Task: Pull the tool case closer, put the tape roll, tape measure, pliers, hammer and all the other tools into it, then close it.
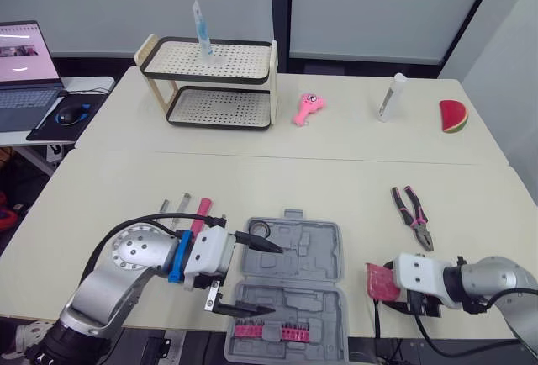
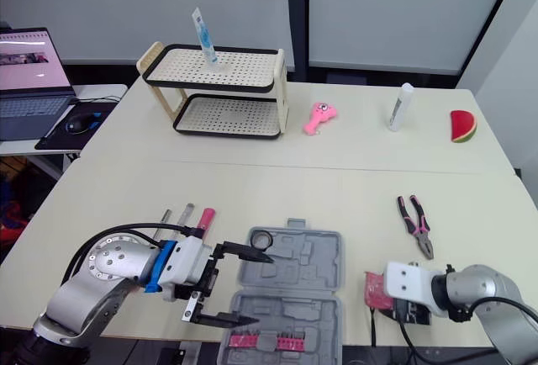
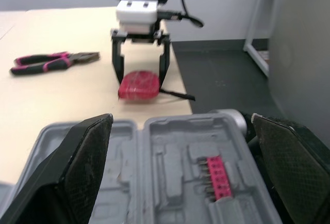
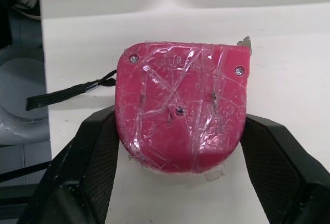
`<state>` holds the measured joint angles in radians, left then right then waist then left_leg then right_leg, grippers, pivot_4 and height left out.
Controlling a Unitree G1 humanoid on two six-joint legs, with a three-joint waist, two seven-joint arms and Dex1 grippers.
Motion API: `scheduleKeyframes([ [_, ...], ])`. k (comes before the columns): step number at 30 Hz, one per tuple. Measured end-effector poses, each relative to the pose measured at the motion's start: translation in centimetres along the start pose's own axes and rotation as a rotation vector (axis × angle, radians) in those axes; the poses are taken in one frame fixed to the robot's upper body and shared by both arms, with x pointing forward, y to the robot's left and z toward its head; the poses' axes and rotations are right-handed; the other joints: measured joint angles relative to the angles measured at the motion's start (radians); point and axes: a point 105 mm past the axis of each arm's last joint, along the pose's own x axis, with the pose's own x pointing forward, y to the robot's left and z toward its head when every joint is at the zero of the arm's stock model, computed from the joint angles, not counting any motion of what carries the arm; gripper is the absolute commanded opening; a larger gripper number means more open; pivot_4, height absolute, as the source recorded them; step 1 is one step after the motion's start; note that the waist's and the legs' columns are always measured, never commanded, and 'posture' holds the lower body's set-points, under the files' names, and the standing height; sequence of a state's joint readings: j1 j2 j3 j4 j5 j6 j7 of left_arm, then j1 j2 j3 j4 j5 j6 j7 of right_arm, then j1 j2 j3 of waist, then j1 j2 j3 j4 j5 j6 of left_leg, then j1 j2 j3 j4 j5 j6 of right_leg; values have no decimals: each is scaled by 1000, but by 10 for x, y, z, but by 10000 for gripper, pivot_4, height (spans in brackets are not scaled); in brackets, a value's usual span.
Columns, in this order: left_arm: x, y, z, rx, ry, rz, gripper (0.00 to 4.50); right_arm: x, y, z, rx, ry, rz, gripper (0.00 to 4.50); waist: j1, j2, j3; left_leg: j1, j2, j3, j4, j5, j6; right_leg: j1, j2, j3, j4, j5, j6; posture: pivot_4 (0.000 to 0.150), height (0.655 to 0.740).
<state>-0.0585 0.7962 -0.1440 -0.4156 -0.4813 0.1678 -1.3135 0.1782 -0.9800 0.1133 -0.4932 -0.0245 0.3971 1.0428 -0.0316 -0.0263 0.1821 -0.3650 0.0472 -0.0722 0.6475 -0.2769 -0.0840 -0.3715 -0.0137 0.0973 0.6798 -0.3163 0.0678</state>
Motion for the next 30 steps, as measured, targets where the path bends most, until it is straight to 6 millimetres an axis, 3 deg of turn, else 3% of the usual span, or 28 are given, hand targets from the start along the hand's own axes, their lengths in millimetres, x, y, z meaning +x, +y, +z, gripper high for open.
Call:
scheduleKeyframes([
  [7,-15,22,-14,-9,91,126,45000,-12,-27,45,-30,39,-54,31964,-1,0,4,-3,0,0,-2,0,0,-4,0,0,-2,0,-1,1500,7350],
  [15,-21,41,-21,37,218,183,45000,14,-39,87,-94,39,10,31964,-1,1,5,-17,-1,-2,0,0,0,-17,-1,-3,0,3,-3,1500,7350],
  [21,-17,46,-26,64,270,202,45000,30,-44,97,-129,84,36,31964,-1,2,5,-18,-1,-3,1,0,0,-17,-1,-4,1,3,-3,1500,7350],
  [30,-6,41,-16,62,238,165,45000,46,-54,99,-179,161,52,31964,-1,2,5,-18,-1,-4,2,0,0,-17,-1,-5,3,3,-3,1500,7350],
])
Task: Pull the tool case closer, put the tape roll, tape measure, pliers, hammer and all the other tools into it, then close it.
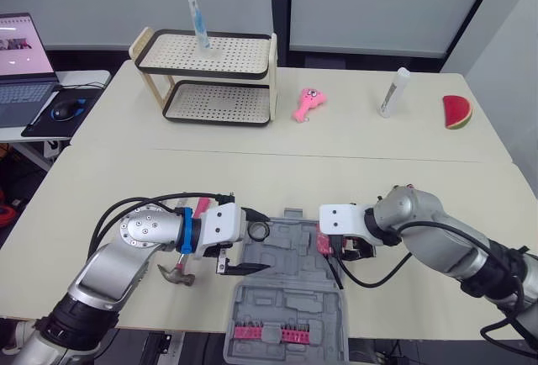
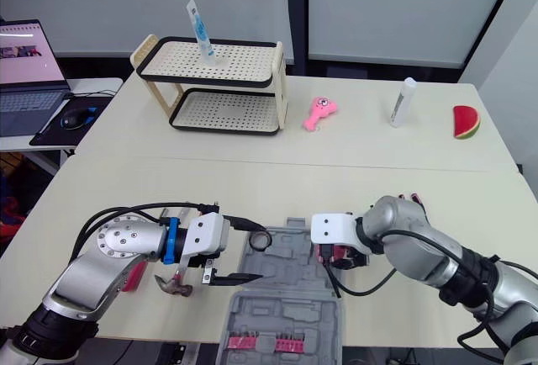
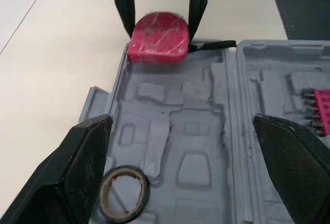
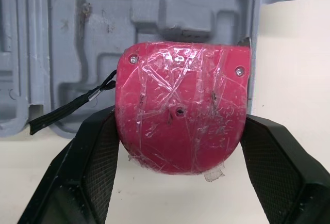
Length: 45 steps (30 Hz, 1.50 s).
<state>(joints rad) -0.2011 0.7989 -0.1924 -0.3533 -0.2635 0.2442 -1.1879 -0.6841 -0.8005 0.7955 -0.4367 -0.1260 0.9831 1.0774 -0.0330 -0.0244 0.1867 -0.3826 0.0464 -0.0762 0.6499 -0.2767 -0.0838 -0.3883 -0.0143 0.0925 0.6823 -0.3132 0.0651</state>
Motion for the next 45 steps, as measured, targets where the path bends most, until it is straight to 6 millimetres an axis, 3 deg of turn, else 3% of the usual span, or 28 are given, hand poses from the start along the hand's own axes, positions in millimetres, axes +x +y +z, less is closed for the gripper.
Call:
scheduleKeyframes([
  [21,7,-1,-5,-4,7,0,45000,13,-6,9,-25,21,18,31964,0,0,0,0,0,-1,1,0,0,0,0,-1,1,0,0,1500,7350],
  [25,9,-2,-10,-9,10,-7,45000,13,-5,9,-27,20,27,44786,0,0,0,0,0,-1,1,0,0,0,0,-1,1,0,0,1500,7350],
  [34,9,-4,-11,-3,5,-2,45000,4,-8,25,-21,-31,12,44786,0,0,0,0,0,-1,1,0,0,0,0,-1,1,0,0,1500,7350],
  [38,9,-3,-12,-10,2,3,45000,-16,-7,43,-18,-163,2,44786,0,0,0,-1,0,-2,1,0,0,0,0,-3,1,0,0,1500,7350],
  [41,4,0,-11,-30,-16,22,45000,-22,-3,43,-15,-252,-9,44786,2,0,0,-1,0,-3,2,0,0,1,0,-4,1,0,0,1500,7350],
  [45,-1,5,-12,-56,-27,44,45000,-16,6,30,6,-283,9,36009,0,0,0,-1,0,-3,7,0,0,2,0,-3,3,0,0,1500,7350],
])
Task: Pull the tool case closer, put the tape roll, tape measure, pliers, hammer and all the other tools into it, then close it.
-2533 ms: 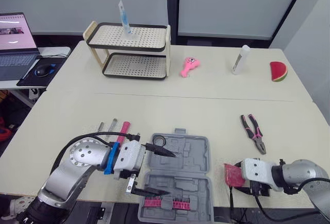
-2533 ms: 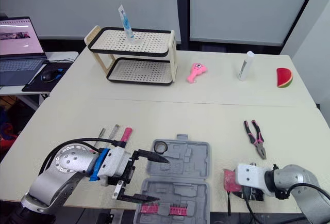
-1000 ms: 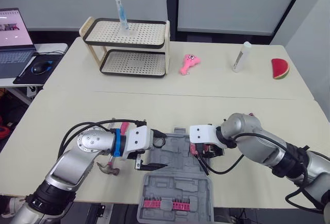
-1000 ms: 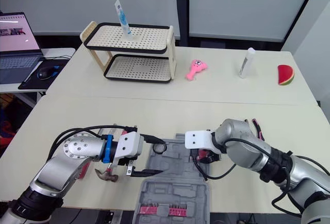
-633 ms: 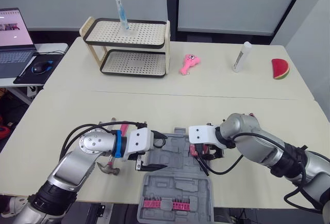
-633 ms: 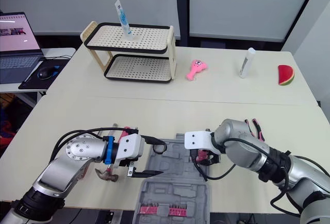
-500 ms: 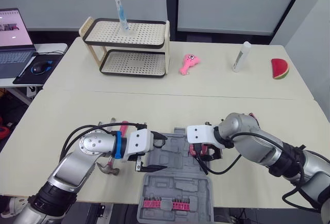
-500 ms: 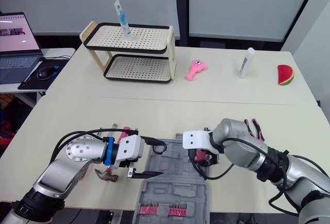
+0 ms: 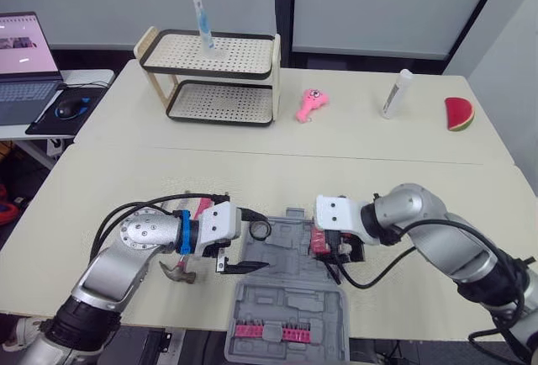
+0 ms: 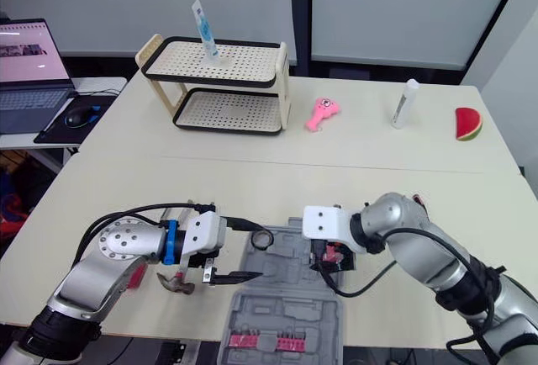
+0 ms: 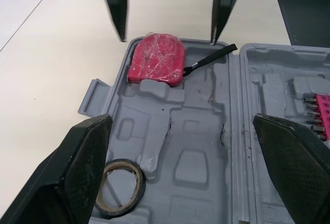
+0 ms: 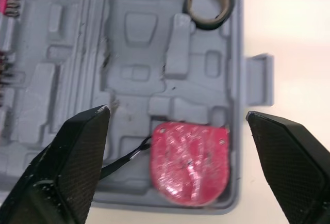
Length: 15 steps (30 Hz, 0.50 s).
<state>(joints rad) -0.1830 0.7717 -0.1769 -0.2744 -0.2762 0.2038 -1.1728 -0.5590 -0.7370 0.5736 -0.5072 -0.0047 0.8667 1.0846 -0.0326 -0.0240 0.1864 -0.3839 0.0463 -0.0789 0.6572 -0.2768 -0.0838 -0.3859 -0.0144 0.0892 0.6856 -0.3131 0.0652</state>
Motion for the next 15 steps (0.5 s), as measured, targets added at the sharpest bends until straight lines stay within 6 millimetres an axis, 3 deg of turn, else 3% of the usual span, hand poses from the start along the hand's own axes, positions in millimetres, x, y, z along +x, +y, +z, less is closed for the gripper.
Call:
scheduleKeyframes([
  [3,0,0,2,-5,-8,-9,45000,1,1,0,-9,-25,-12,26221,-3,0,0,0,0,0,3,0,0,0,1,1,3,0,0,1500,7350],
  [11,-1,0,4,-18,-23,-16,45000,8,-1,-4,16,-62,-41,10882,-1,0,0,0,0,0,4,0,0,0,1,1,3,0,0,1500,7350],
  [15,-1,0,4,-15,-25,-17,45000,10,-6,-12,32,-86,-77,10882,-1,0,0,0,0,0,3,0,0,0,1,1,3,0,0,1500,7350],
])
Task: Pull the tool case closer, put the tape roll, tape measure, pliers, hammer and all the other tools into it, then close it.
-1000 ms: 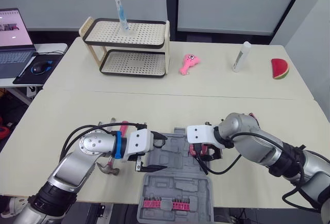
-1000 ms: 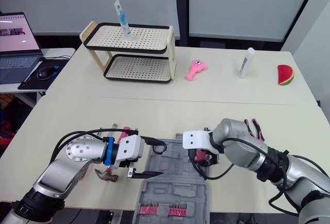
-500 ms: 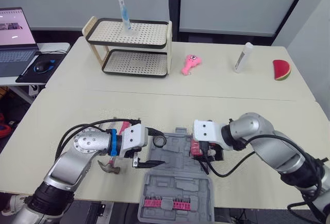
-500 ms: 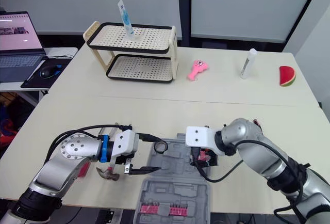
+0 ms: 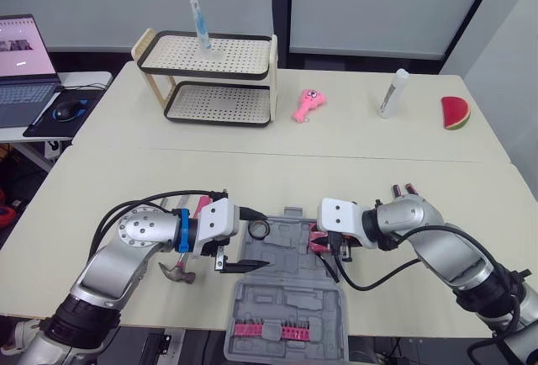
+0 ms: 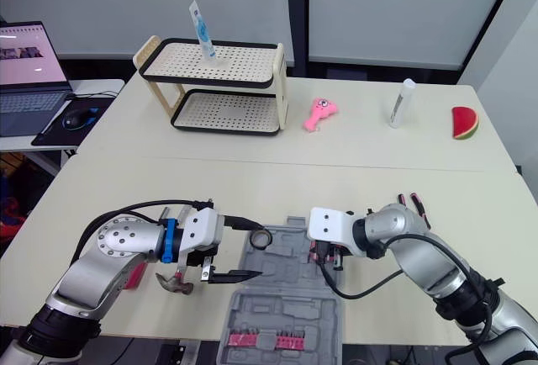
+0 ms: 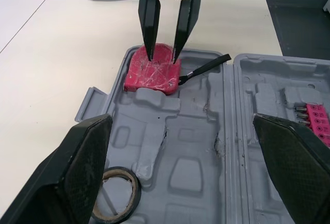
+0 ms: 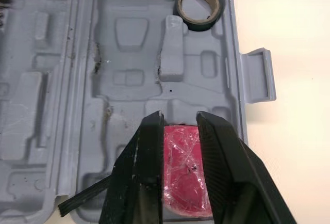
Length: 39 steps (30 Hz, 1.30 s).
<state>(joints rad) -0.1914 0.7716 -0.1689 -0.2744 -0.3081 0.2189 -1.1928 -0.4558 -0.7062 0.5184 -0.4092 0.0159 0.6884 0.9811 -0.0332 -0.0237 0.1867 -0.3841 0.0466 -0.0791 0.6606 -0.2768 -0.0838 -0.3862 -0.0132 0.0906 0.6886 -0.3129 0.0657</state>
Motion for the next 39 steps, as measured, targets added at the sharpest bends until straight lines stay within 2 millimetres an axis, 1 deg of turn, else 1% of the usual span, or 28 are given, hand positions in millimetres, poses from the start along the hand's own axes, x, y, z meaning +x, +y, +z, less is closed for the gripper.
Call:
scheduleKeyframes([
  [3,0,-1,0,5,-2,-6,45000,-1,-3,-8,2,-29,-15,10882,0,0,0,0,0,0,0,0,0,0,0,0,0,0,0,1500,7350],
  [7,0,-2,0,8,-2,-19,45000,-1,-5,-25,57,-63,-30,10882,0,0,0,0,0,0,1,0,0,0,0,0,1,0,0,1500,7350],
  [13,-1,0,2,19,-3,-24,45000,0,-9,-41,116,-75,-35,10882,-1,0,0,1,0,0,1,0,0,0,0,1,2,0,0,1500,7350],
  [20,-1,-1,2,18,-2,-29,45000,7,-10,-47,123,-70,-15,10882,-1,0,0,2,0,0,1,0,0,1,0,1,1,0,0,1500,7350],
  [23,-1,-1,2,17,0,-31,45000,10,-9,-54,149,-47,-1,10882,-1,0,0,3,0,0,1,0,0,2,0,1,1,0,0,1500,7350],
  [28,-2,-1,1,15,6,-30,45000,13,-12,-55,147,-33,22,10882,-1,-1,-1,5,0,0,0,0,0,5,0,1,-1,0,0,1500,7350],
  [31,-6,2,1,16,10,-12,45000,16,-15,-52,142,-50,11,10882,-3,-1,-1,6,1,0,0,0,0,6,1,1,-2,0,0,1500,7350],
  [34,-17,10,-1,4,17,33,45000,15,-18,-47,134,-76,-13,10882,-7,0,-1,5,1,0,0,0,0,6,1,1,-2,0,0,1500,7350],
  [37,-34,18,-11,-49,22,105,45000,14,-15,-42,129,-97,-32,10882,-9,0,0,1,0,0,1,0,0,1,0,2,1,1,0,1500,7350],
  [39,-42,22,-16,-76,17,145,45000,9,-16,-37,124,-113,-53,10882,-8,1,0,1,0,0,0,0,0,0,0,1,0,0,0,1500,7350],
])
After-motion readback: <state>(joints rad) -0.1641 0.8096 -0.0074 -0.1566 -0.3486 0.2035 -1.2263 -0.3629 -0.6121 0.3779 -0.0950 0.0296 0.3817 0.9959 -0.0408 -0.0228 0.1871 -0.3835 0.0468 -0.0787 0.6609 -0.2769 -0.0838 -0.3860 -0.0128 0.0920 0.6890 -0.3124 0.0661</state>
